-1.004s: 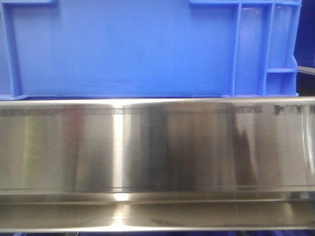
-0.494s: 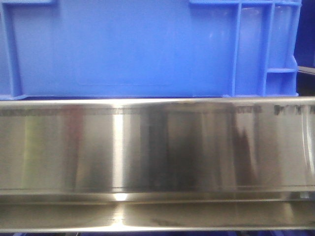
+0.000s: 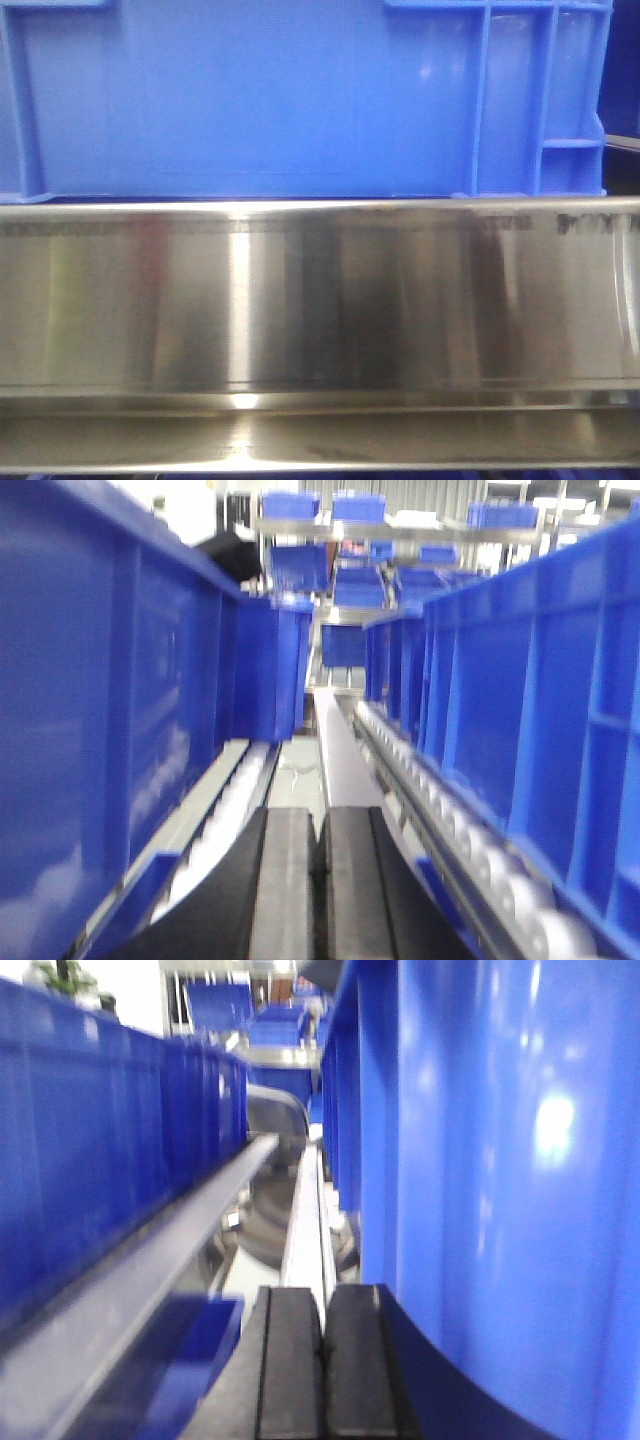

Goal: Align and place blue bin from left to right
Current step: 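Grip the rim of the blue bin with both grippers above the steel rail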

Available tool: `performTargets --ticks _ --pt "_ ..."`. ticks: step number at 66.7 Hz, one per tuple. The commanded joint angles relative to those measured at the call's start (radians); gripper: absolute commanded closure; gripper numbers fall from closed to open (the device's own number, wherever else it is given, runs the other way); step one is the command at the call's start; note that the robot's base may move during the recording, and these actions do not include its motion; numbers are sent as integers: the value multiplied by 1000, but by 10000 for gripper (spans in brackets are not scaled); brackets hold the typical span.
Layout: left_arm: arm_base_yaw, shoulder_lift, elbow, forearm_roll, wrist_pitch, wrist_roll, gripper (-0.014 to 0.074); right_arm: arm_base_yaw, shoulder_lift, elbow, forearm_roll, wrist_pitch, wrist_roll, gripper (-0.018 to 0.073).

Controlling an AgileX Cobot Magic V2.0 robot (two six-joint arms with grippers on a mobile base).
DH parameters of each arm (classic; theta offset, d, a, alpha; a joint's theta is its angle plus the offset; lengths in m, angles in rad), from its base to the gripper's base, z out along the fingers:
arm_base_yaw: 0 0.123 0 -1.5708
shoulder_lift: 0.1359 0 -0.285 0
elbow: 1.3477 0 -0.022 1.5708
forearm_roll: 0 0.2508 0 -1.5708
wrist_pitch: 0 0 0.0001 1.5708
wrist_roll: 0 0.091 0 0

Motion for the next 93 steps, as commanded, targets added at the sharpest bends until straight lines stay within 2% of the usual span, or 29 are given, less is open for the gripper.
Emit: performTargets --ticks 1,6,15,27,35,41,51,53,59,68,72,75,78,84,93 --pt "-5 -3 -1 -6 -72 -1 707 3 -4 -1 10 -97 0 629" --pt "-5 -3 -1 -22 -135 -1 707 3 -4 -33 32 -100 18 629" --pt "-5 -3 -40 -39 -148 -1 707 3 -4 -187 32 67 18 629" --pt "-5 -3 -214 4 -24 -1 707 3 12 -448 37 260 18 627" --pt "-5 -3 -374 50 146 -1 699 3 67 -594 39 344 18 627" --pt "-7 9 -473 50 256 -1 641 3 128 -707 64 415 18 627" --pt "-7 80 -593 50 312 -1 420 3 228 -826 219 489 -46 608" --pt "-7 97 -614 50 317 -1 357 3 253 -842 253 501 -66 580" --pt "-7 155 -664 44 335 -1 217 3 317 -884 331 533 -130 417" --pt "-9 260 -750 32 421 -1 111 7 394 -912 376 541 -222 76" --pt "-11 311 -796 32 475 -1 77 25 416 -912 376 533 -273 -21" --pt "-28 348 -833 32 503 -1 49 45 440 -912 376 523 -347 -10" --pt "-60 375 -860 32 512 -1 27 72 458 -914 376 508 -378 -10" --pt "-144 435 -921 32 538 -1 3 135 515 -953 377 544 -380 -10" --pt "-312 538 -1023 32 636 -3 6 235 635 -1077 377 663 -397 -10"
